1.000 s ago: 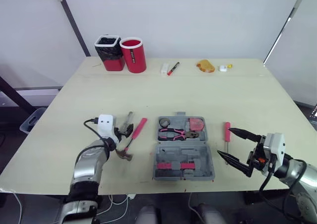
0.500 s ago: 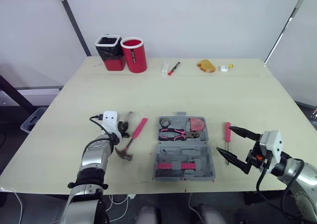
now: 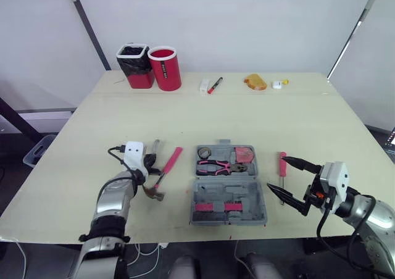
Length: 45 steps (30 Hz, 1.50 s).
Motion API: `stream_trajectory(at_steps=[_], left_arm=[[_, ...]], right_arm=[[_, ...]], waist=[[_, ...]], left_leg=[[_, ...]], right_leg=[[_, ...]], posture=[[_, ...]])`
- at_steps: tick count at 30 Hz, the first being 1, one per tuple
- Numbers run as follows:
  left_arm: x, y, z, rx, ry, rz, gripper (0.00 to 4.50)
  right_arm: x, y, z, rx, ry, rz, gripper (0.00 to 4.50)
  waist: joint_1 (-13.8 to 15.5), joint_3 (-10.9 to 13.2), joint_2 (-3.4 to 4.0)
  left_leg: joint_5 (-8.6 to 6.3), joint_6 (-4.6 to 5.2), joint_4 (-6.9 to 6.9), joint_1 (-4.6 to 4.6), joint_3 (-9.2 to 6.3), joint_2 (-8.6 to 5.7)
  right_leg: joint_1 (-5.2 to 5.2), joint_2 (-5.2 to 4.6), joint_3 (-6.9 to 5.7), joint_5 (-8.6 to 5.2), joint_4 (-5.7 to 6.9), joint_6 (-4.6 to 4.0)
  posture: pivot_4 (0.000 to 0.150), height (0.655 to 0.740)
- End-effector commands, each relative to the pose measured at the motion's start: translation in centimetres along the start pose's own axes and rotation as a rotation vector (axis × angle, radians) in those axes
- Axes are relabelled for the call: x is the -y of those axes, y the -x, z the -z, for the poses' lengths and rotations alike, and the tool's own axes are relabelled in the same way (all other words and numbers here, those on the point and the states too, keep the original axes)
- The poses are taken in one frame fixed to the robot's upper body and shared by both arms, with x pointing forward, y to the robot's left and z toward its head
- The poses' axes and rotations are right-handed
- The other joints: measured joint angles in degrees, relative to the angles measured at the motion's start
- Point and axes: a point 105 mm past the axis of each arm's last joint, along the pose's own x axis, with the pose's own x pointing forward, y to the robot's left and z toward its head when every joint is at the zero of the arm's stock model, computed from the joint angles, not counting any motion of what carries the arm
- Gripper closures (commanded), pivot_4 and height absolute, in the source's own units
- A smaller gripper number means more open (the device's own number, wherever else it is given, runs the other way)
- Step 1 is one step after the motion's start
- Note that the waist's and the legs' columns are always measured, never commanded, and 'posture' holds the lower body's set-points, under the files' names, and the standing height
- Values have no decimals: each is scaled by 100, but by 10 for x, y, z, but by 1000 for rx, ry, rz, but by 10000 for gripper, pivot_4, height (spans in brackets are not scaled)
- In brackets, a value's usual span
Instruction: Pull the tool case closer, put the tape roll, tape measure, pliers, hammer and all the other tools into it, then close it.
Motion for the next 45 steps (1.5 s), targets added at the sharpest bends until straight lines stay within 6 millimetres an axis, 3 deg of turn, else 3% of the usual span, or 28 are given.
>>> stream_trajectory(at_steps=[1, 6, 11, 17, 23, 27, 40, 41, 43, 45], left_arm=[[-6, 24, -18, 60, -27, 13, 44248], [-12, 62, -14, 51, -41, -2, 44248], [-16, 91, 2, 2, -33, -35, 44248], [-20, 118, 24, -47, 5, -96, 44248], [-21, 137, 42, -75, 44, -144, 44248], [-19, 132, 52, -81, 72, -152, 44248], [-10, 115, 49, -65, 85, -105, 44248], [-9, 114, 49, -67, 86, -100, 34884], [-8, 114, 50, -71, 90, -99, 28353], [-8, 114, 50, -68, 106, -105, 17636]], right_arm=[[-5, 0, -10, 38, 23, -44, 0], [-13, 0, -12, 48, 3, -118, 0], [-21, -2, -13, 44, -7, -212, 0], [-30, -8, -12, 20, -5, -338, 0], [-26, -14, -12, -1, 33, -367, 0], [-25, -17, -14, 5, 39, -372, 0], [-26, -19, -14, 5, 45, -355, 0], [-26, -19, -14, 5, 45, -354, 0], [-26, -19, -14, 6, 46, -351, 0], [-26, -19, -15, 6, 46, -347, 0]], waist=[[4, 0, 0], [16, 2, 0], [37, 2, -1], [6, 5, -3], [50, 8, -10], [49, 9, -10], [23, 12, -17], [23, 12, -17], [23, 12, -17], [23, 12, -17]], left_leg=[[0, 0, 0, 0, -1, 1], [0, 0, 1, 1, 1, 1], [0, 0, 2, 3, -2, 0], [-1, 0, 0, 6, 2, 2], [-1, 0, 1, 5, -1, 1], [-1, 0, 2, 5, 1, 0], [-1, 0, 1, 4, 2, 0], [-1, 0, 1, 4, 2, 0], [-1, 0, 1, 4, 2, 0], [-1, 0, 1, 4, 1, 0]], right_leg=[[-1, 0, -1, 0, 1, 0], [1, -6, 0, 0, 0, -1], [2, -9, -4, -1, 1, -3], [1, -7, 1, -4, -1, -7], [2, -9, -2, -11, -3, -19], [1, -10, -1, -14, -3, -25], [1, -8, 1, -11, -3, -19], [1, -8, 1, -11, -3, -19], [1, -8, 0, -10, -3, -18], [1, -8, 0, -10, -3, -18]], posture=[[1500, 7400], [1500, 7400], [1500, 7400], [1500, 7400], [1500, 7400], [1500, 7400], [1500, 7400], [1500, 7400], [1500, 7400], [1500, 7400]])
